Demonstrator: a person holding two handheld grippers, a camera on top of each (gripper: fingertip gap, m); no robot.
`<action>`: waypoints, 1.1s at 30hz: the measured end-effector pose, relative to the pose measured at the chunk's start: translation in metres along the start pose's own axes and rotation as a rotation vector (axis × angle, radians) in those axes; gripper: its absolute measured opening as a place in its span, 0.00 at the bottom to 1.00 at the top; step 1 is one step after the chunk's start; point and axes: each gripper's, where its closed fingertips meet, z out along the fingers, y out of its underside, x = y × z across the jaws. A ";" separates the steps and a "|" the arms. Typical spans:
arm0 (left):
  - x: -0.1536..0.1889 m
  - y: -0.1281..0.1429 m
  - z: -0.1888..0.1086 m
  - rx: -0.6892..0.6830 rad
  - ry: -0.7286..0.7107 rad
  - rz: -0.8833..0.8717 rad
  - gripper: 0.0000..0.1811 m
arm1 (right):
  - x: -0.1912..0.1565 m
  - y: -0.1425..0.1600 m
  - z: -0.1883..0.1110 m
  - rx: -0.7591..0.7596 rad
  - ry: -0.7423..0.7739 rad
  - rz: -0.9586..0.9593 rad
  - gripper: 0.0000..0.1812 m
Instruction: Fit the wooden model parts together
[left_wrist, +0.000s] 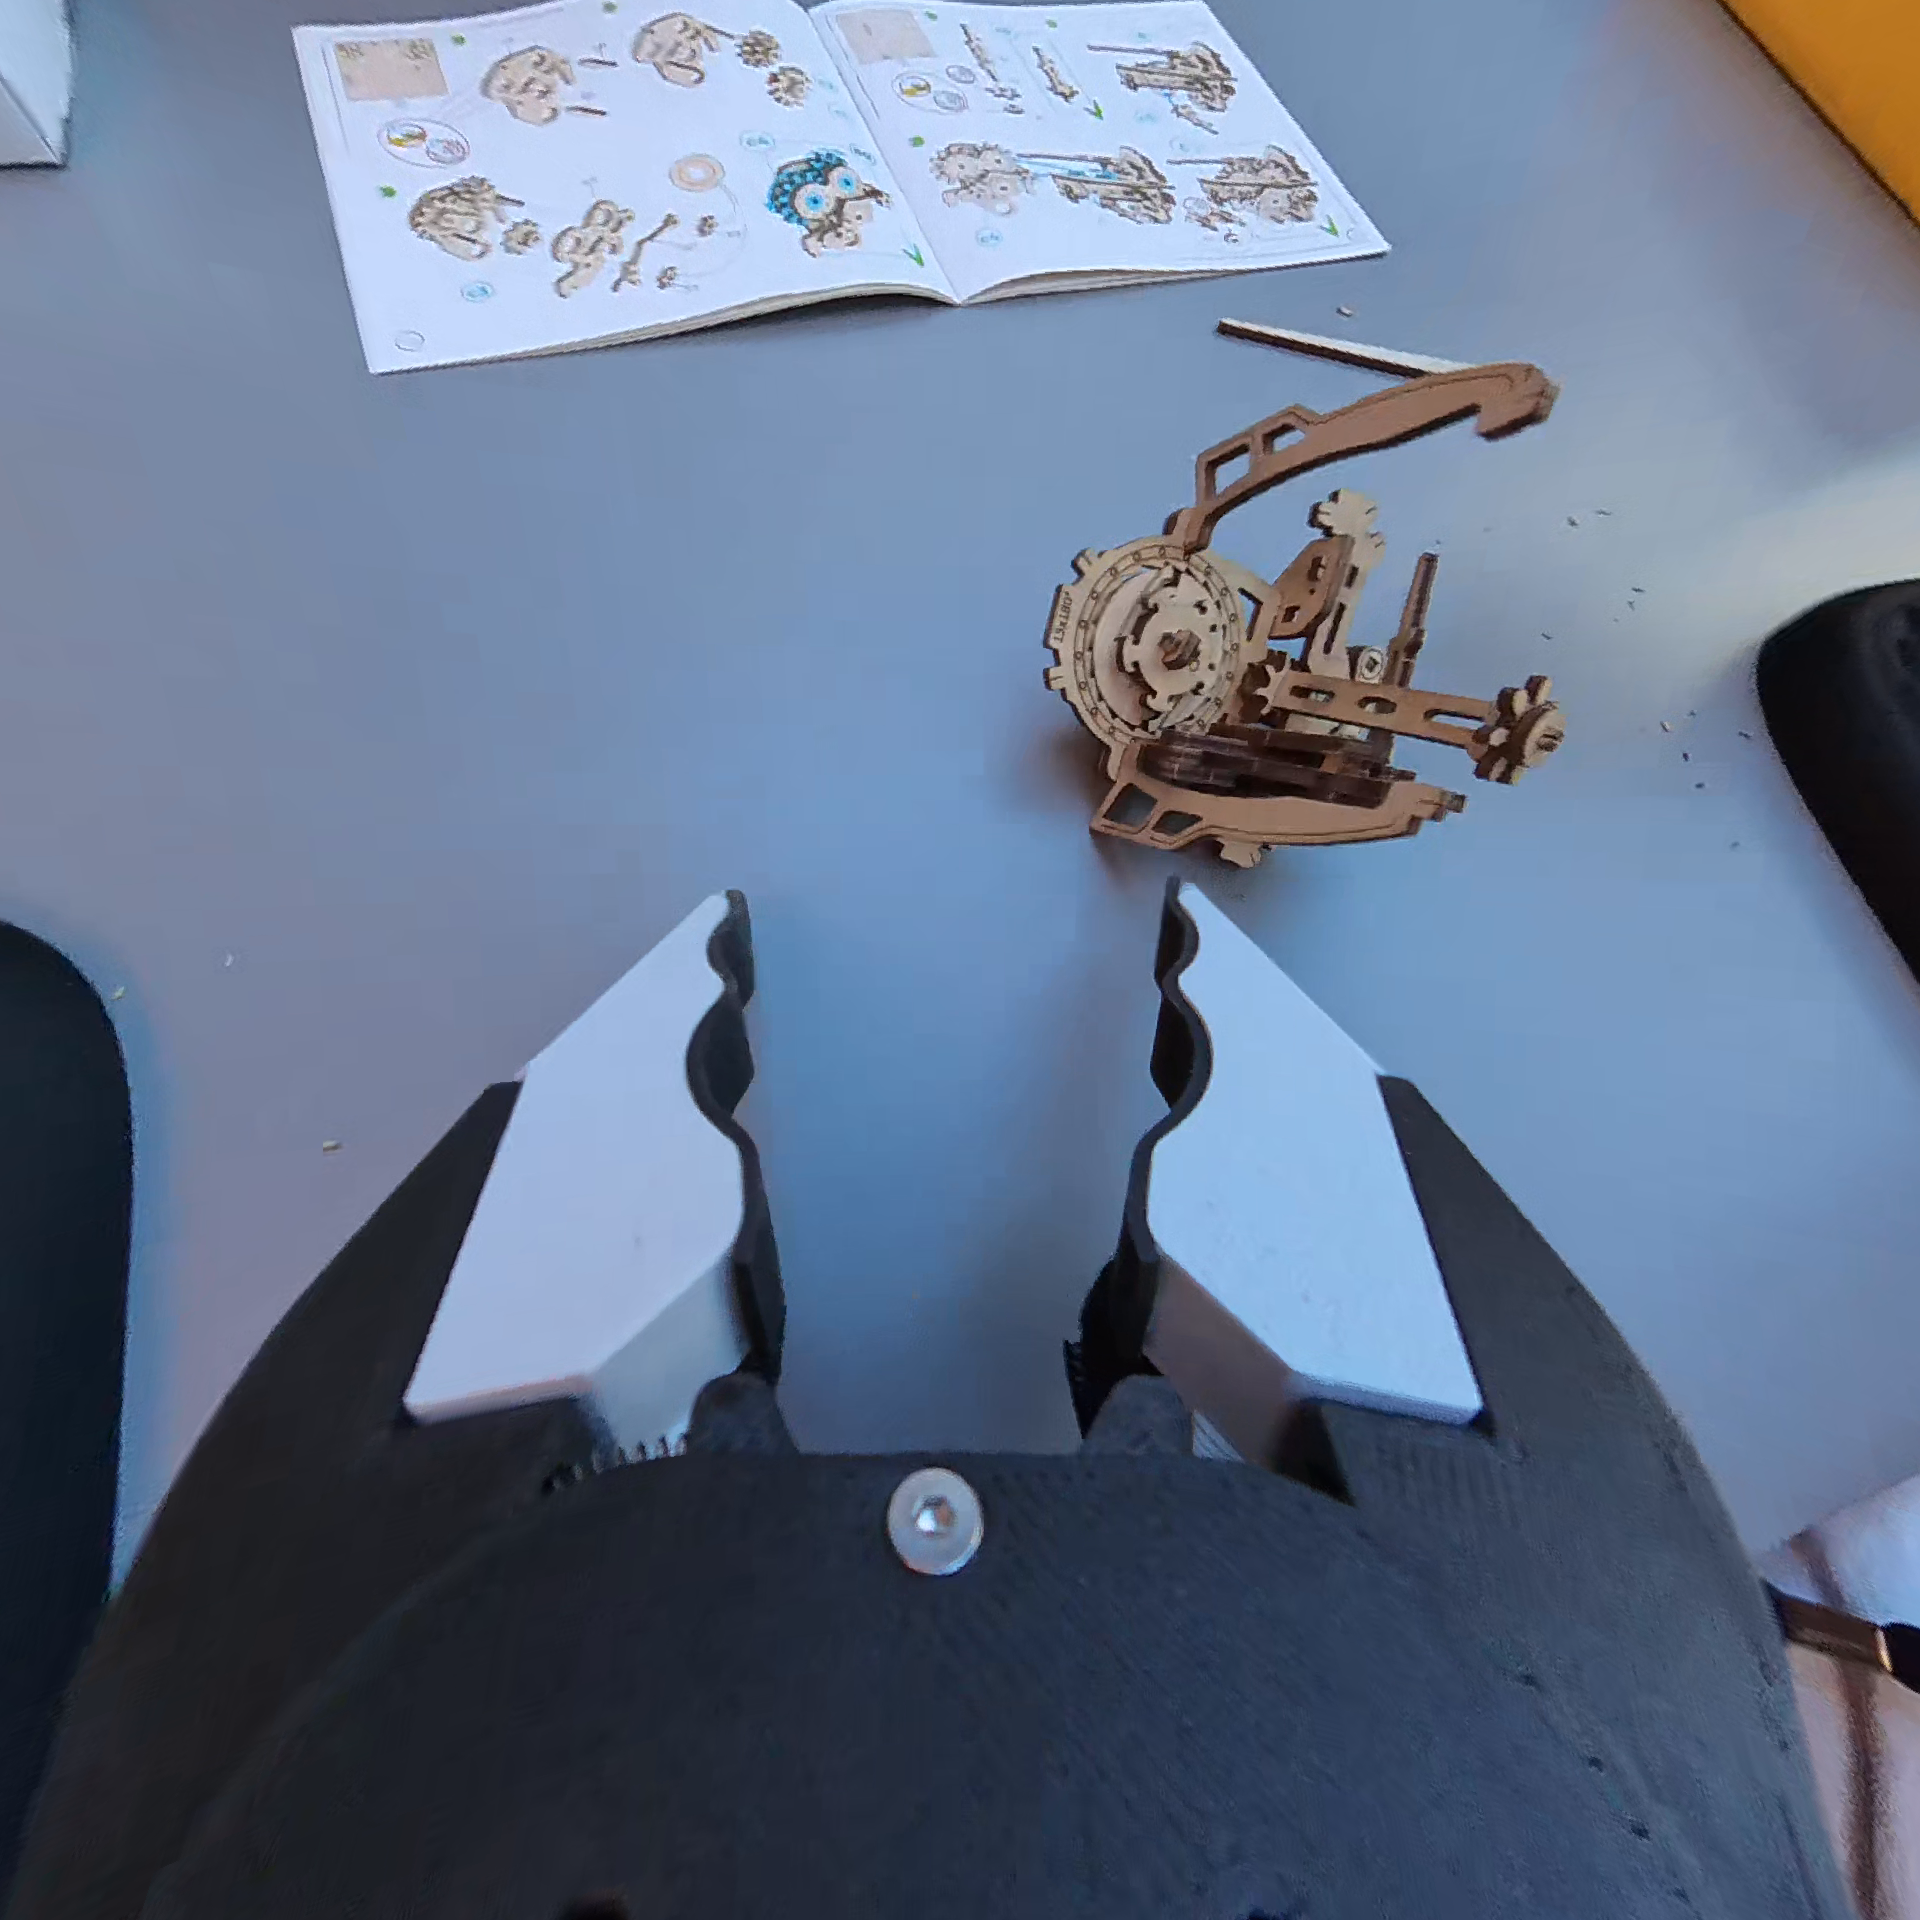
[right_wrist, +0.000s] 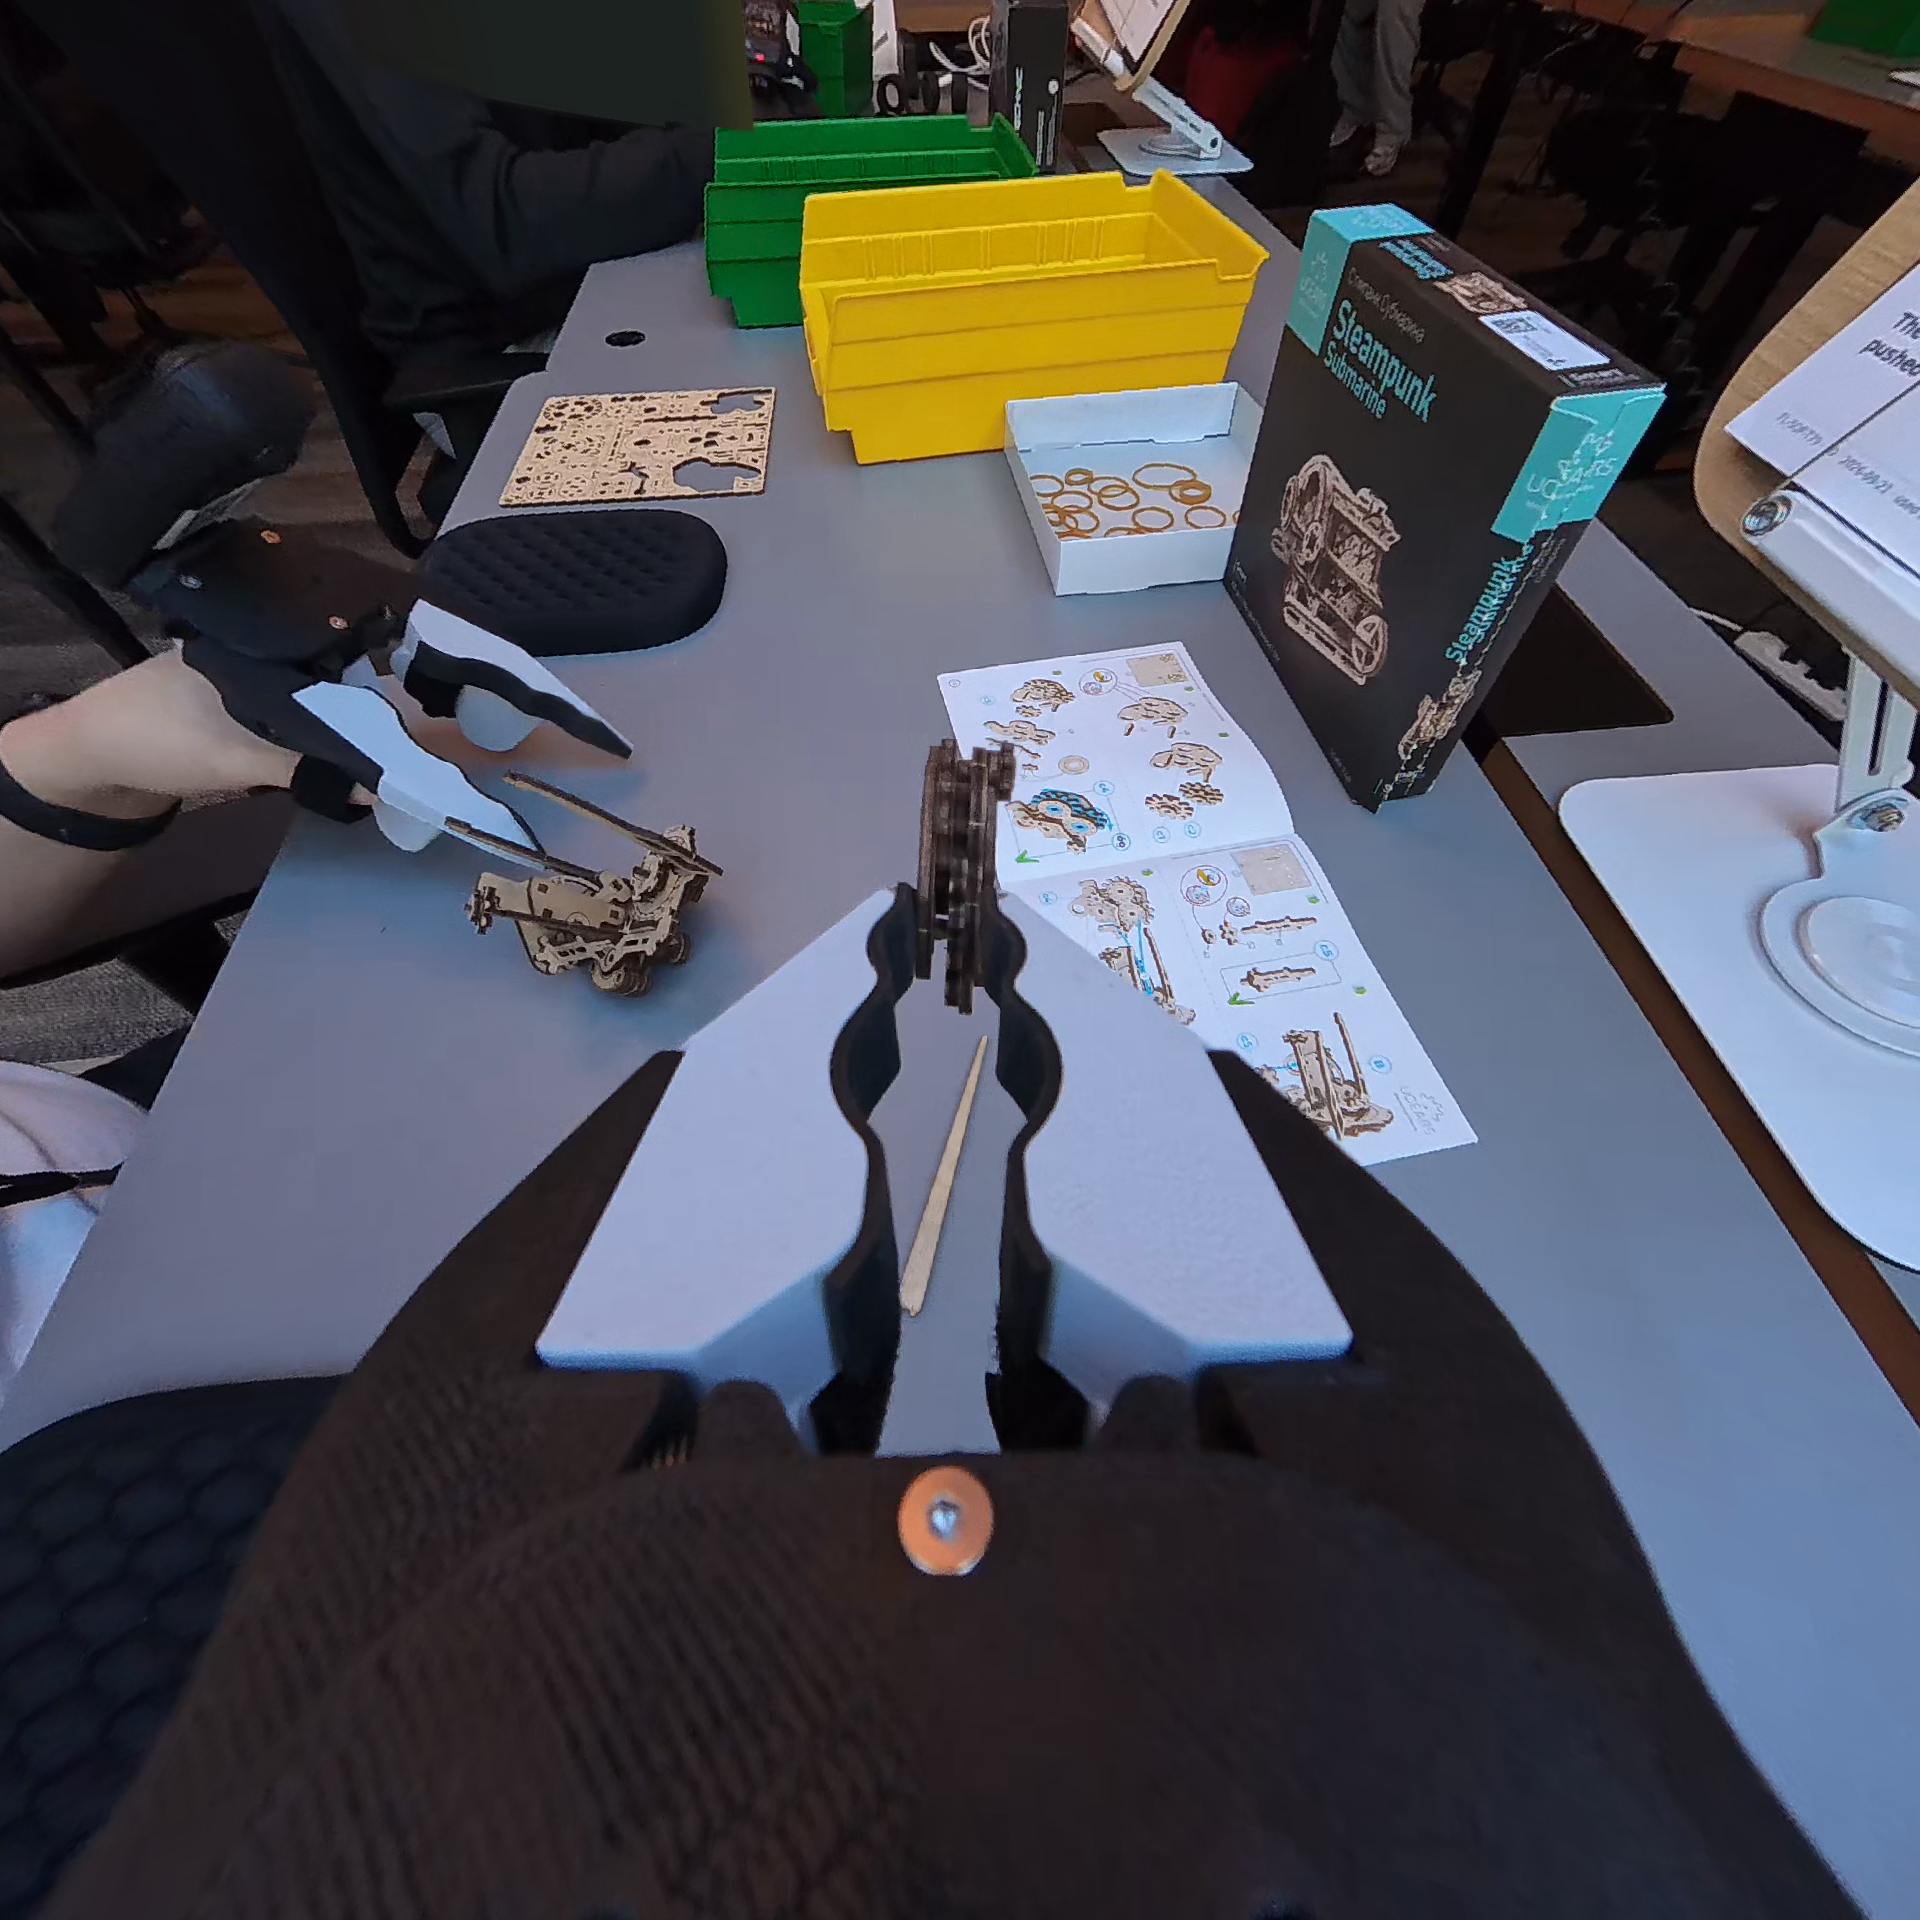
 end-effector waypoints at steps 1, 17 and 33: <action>0.006 0.001 -0.001 -0.005 0.044 0.012 0.43 | 0.001 0.001 -0.001 -0.002 0.003 0.002 0.06; -0.008 -0.023 0.034 -0.023 0.134 0.107 0.43 | 0.000 0.013 0.002 -0.021 -0.099 0.089 0.06; -0.042 -0.050 0.044 -0.009 0.220 0.021 0.40 | 0.008 0.024 -0.002 -0.047 -0.102 0.119 0.06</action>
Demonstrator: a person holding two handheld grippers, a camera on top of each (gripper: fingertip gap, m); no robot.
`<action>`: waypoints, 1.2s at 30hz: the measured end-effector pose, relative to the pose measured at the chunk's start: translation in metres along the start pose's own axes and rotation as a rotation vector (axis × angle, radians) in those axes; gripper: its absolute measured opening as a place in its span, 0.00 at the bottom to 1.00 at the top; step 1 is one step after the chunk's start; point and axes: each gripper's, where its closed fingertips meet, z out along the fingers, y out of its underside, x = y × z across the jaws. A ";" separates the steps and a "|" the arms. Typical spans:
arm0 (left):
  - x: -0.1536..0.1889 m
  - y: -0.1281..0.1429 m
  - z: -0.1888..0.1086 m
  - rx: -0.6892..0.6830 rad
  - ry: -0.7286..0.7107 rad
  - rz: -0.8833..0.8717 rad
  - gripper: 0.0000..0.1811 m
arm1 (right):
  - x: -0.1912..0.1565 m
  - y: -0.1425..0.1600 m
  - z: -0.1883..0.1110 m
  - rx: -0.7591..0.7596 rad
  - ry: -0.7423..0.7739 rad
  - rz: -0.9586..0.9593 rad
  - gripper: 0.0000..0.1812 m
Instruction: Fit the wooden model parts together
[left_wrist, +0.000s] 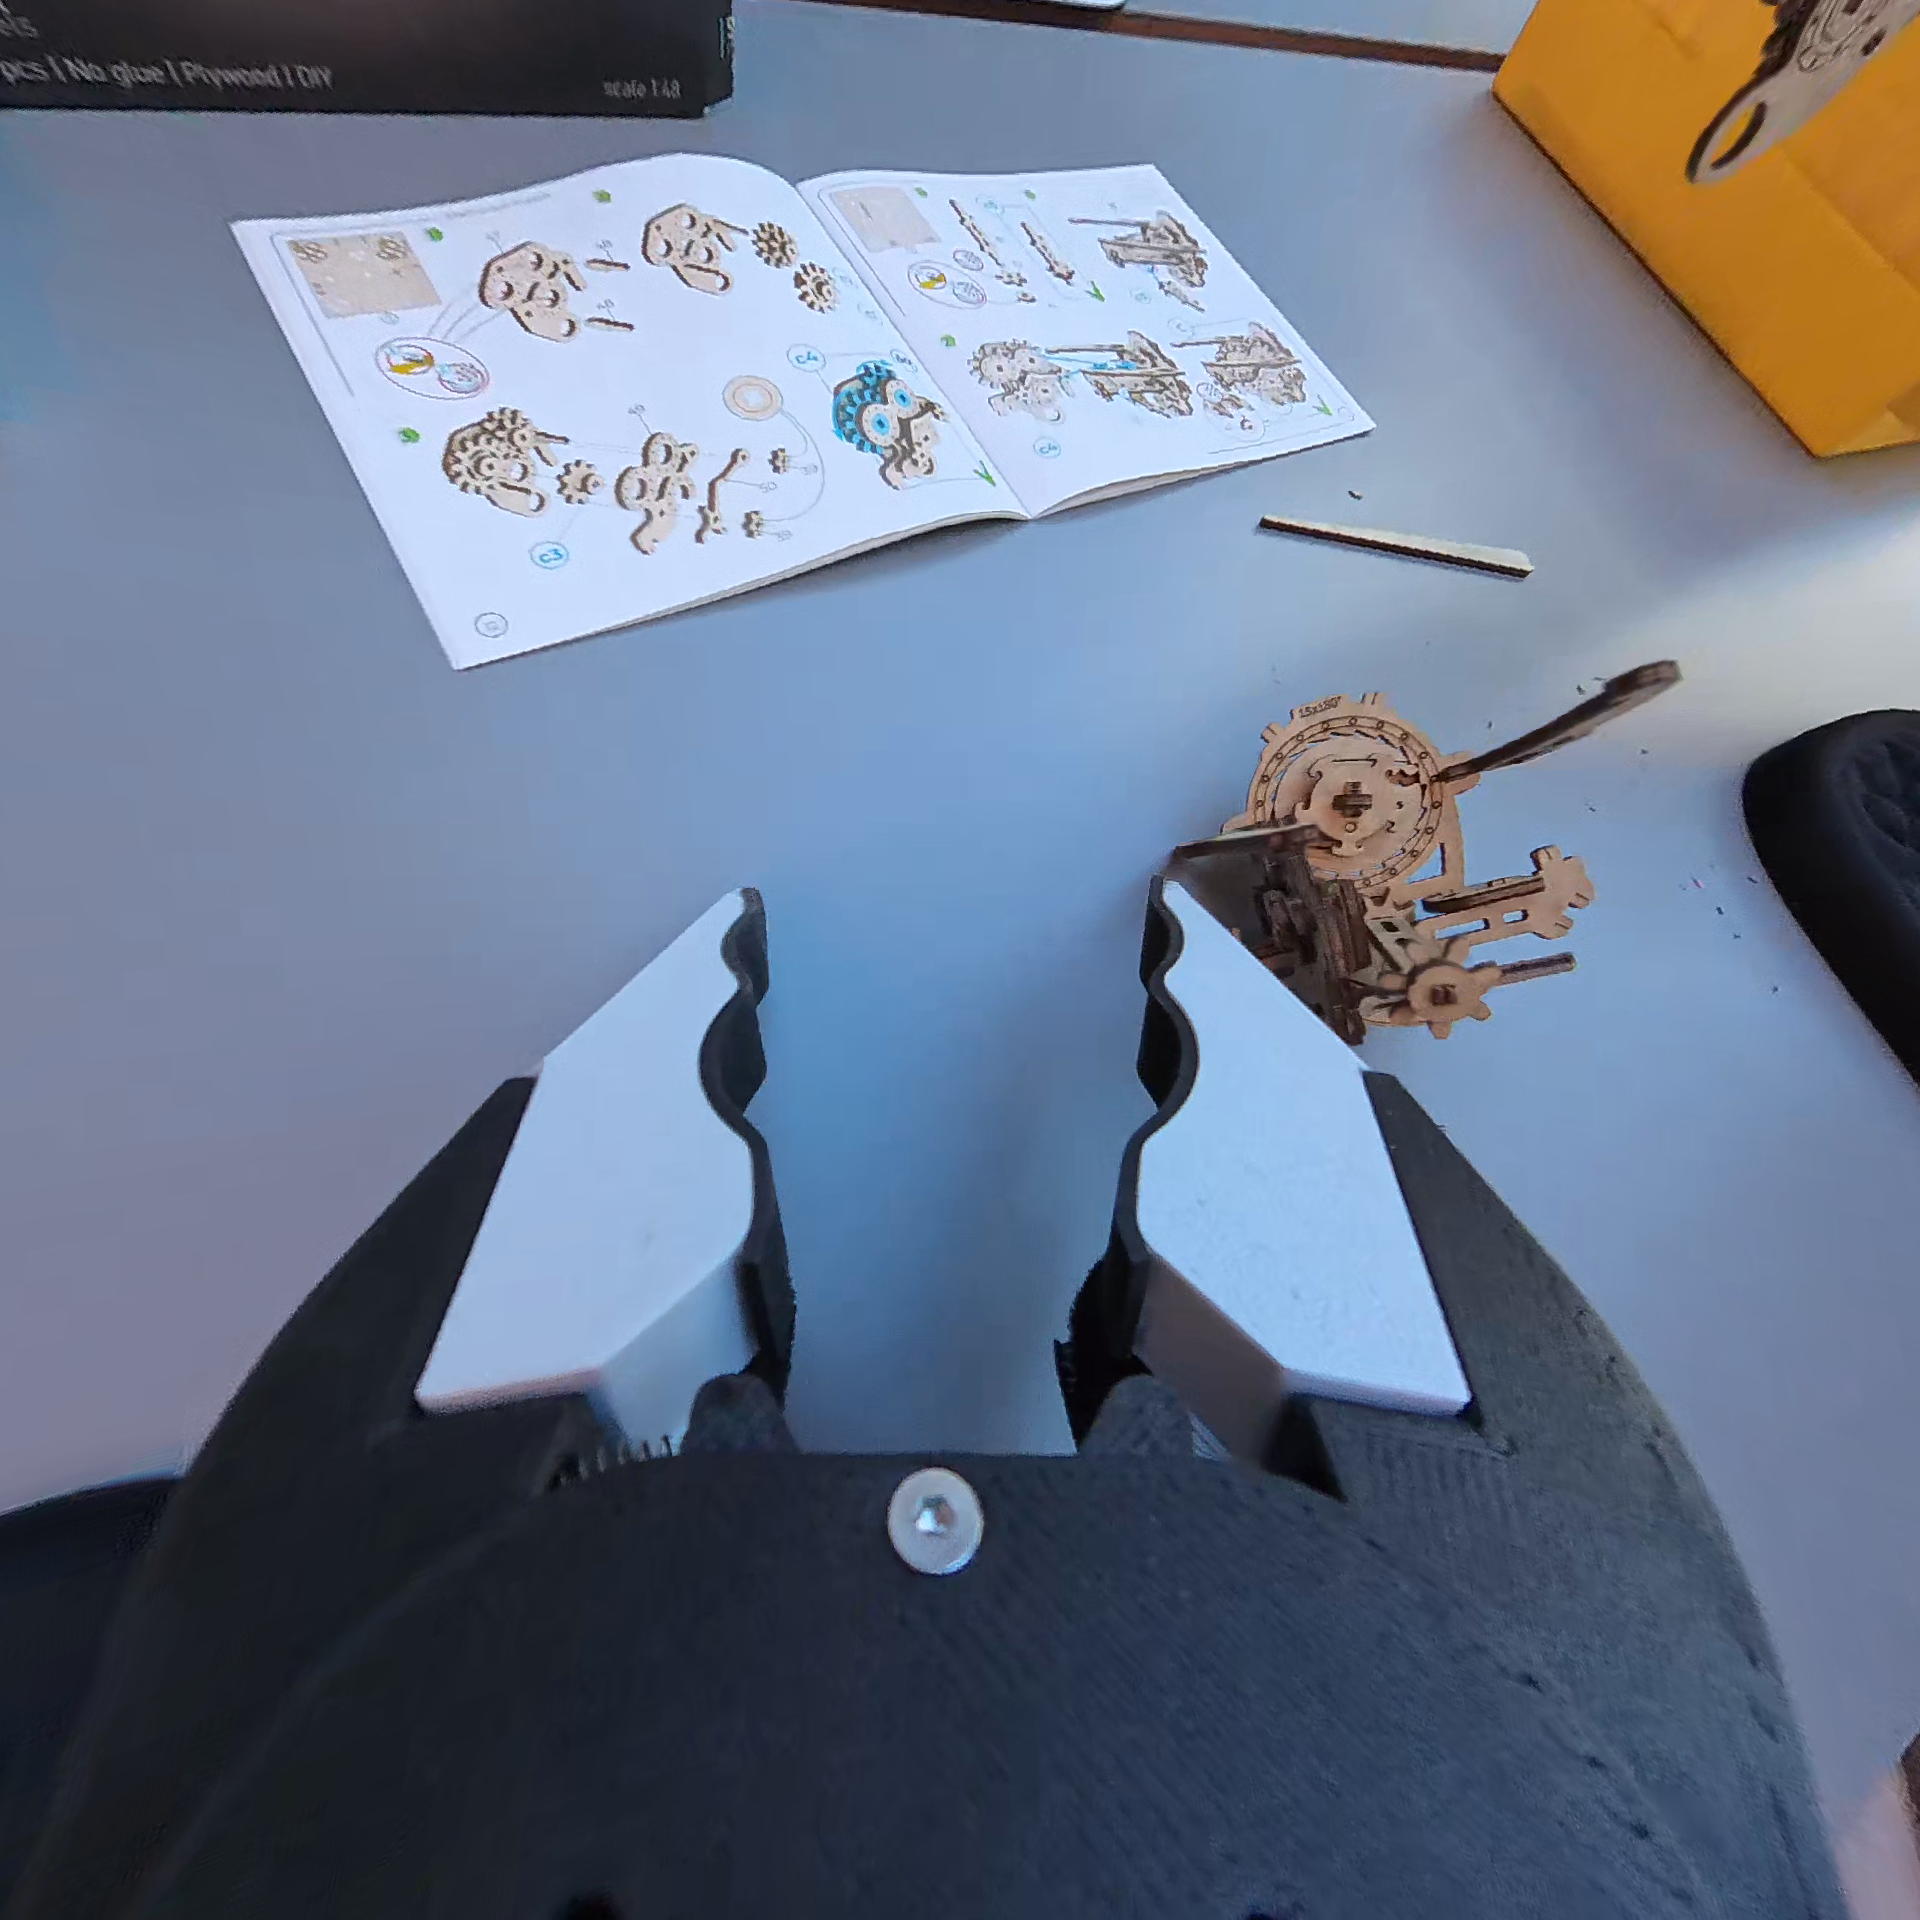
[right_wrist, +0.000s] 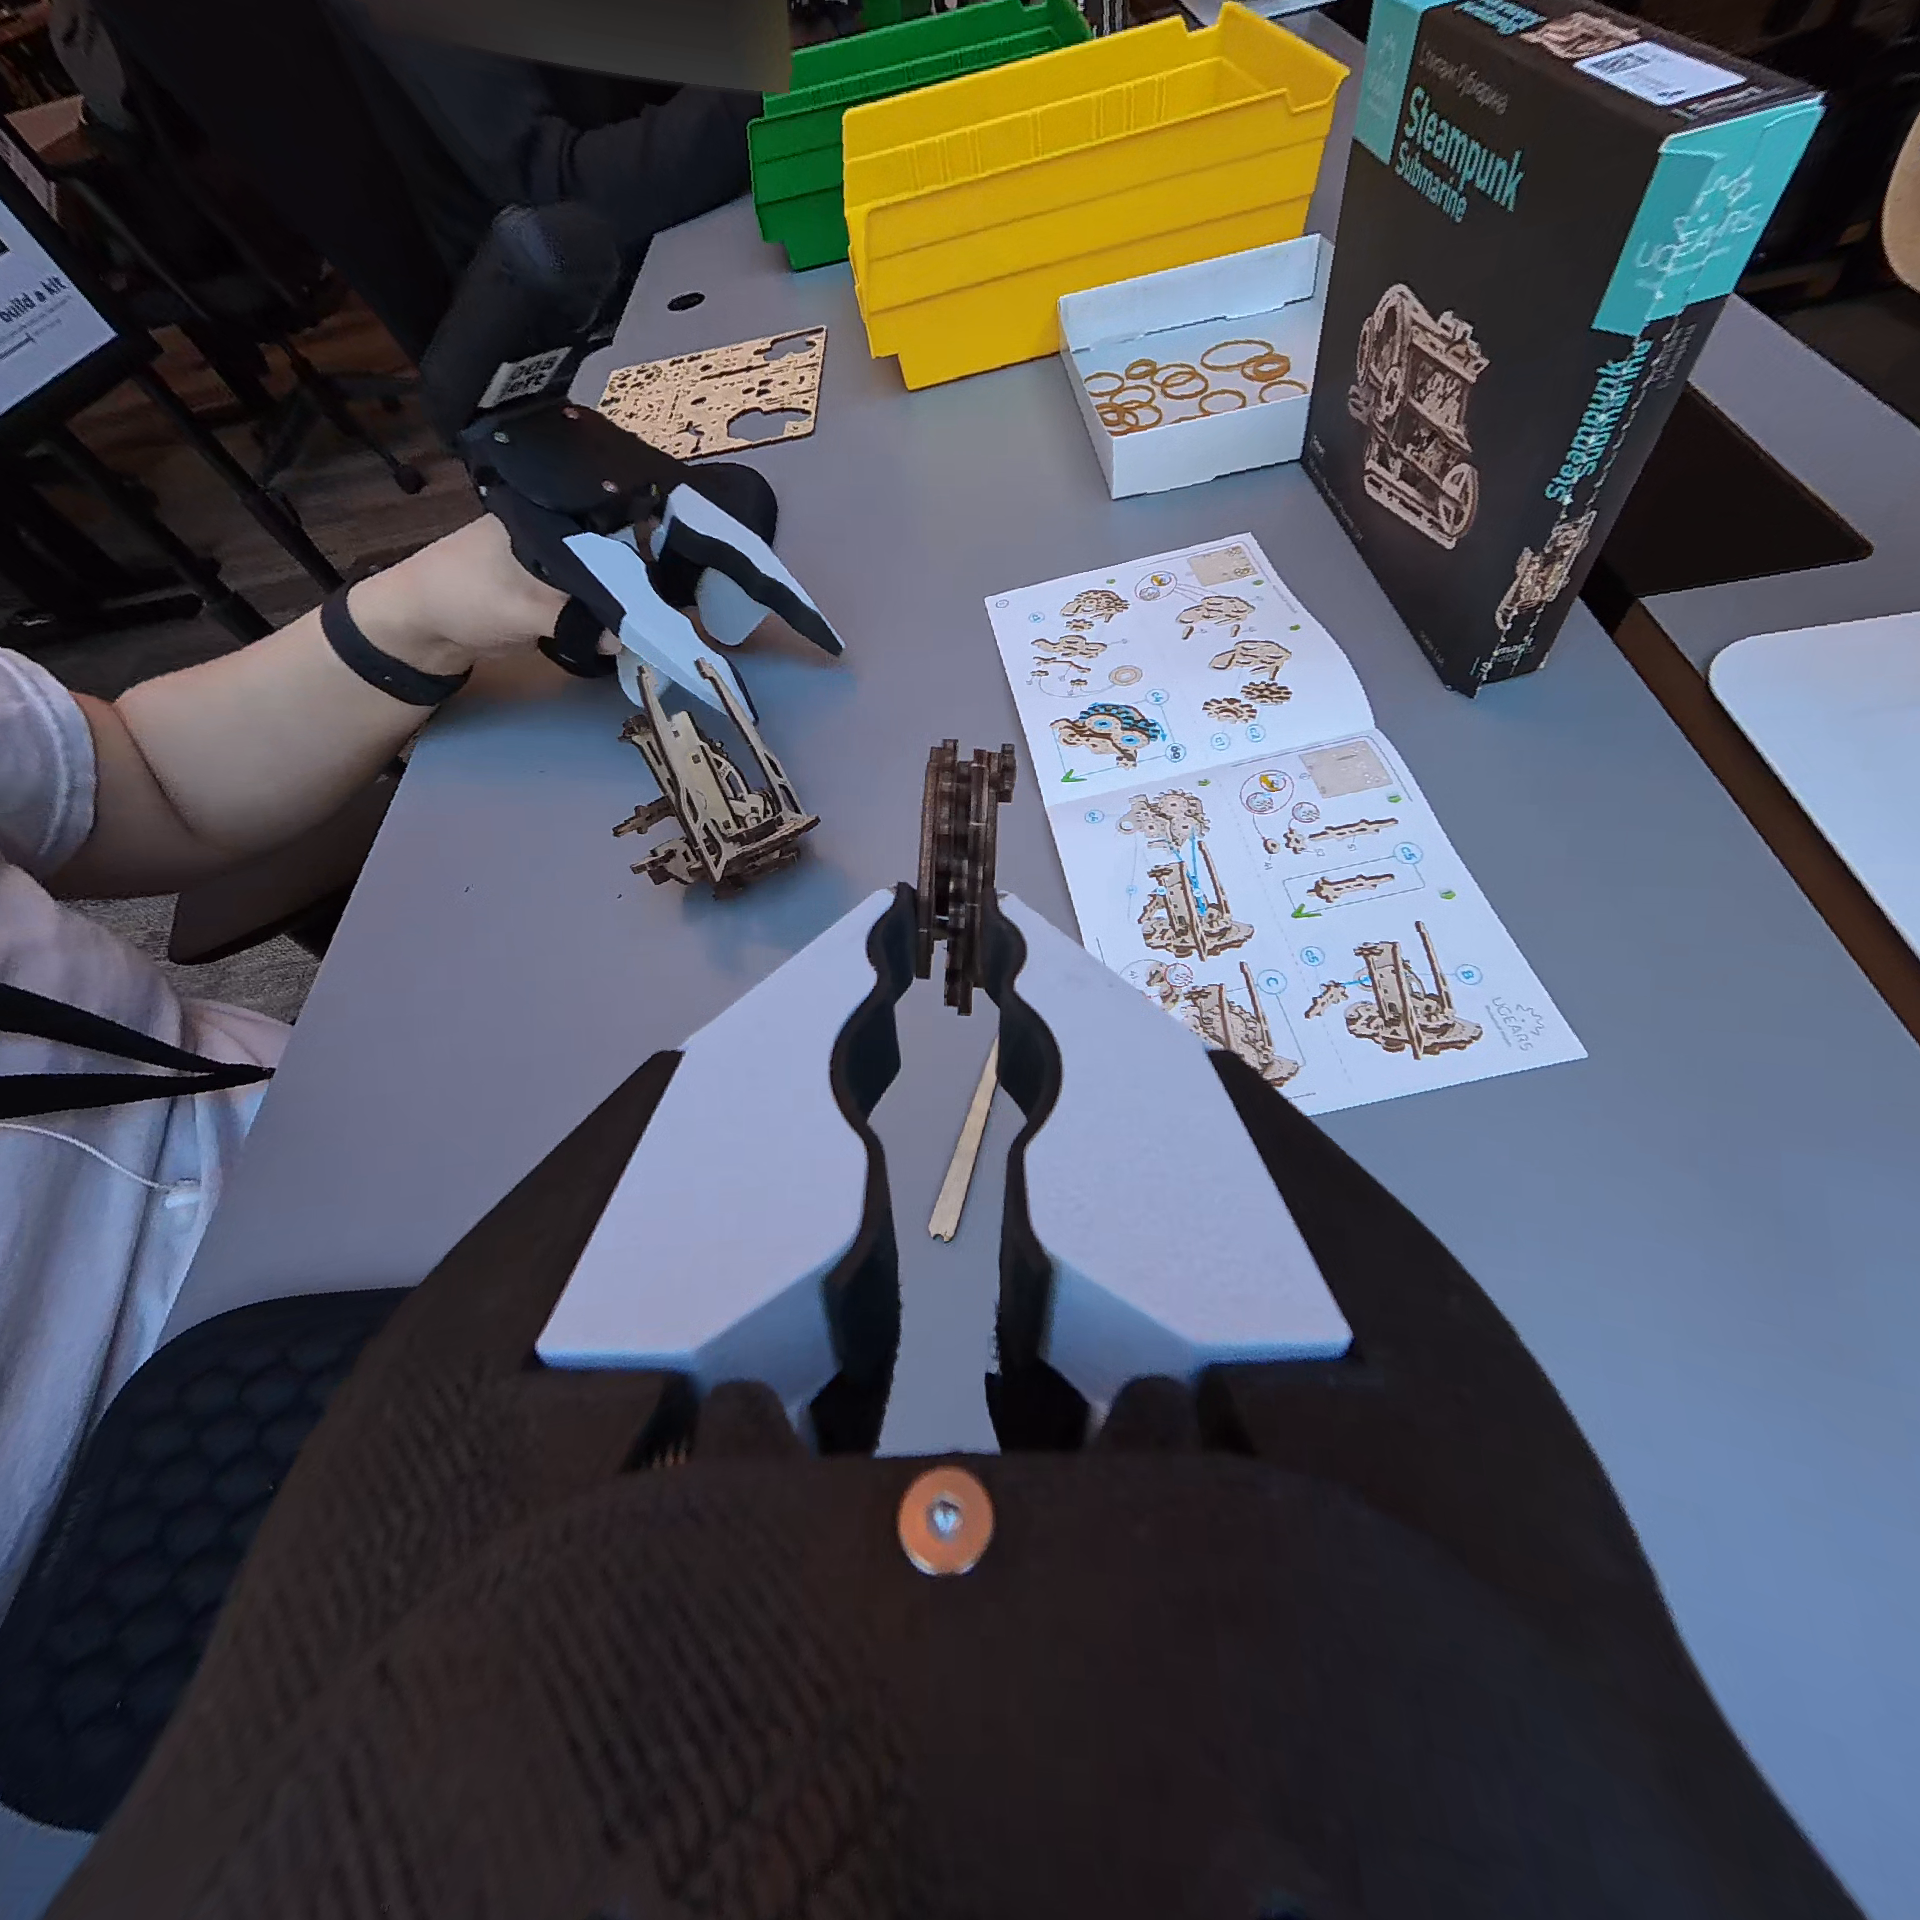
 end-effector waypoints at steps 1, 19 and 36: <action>0.000 -0.002 -0.005 0.023 -0.004 -0.007 0.40 | 0.002 0.000 -0.002 0.003 0.006 0.002 0.06; 0.082 0.018 -0.048 0.070 0.088 -0.118 0.49 | 0.010 -0.013 -0.028 0.043 0.075 -0.027 0.06; 0.062 0.039 -0.012 -0.010 -0.169 -0.122 0.57 | 0.004 -0.018 -0.032 0.046 0.077 -0.056 0.06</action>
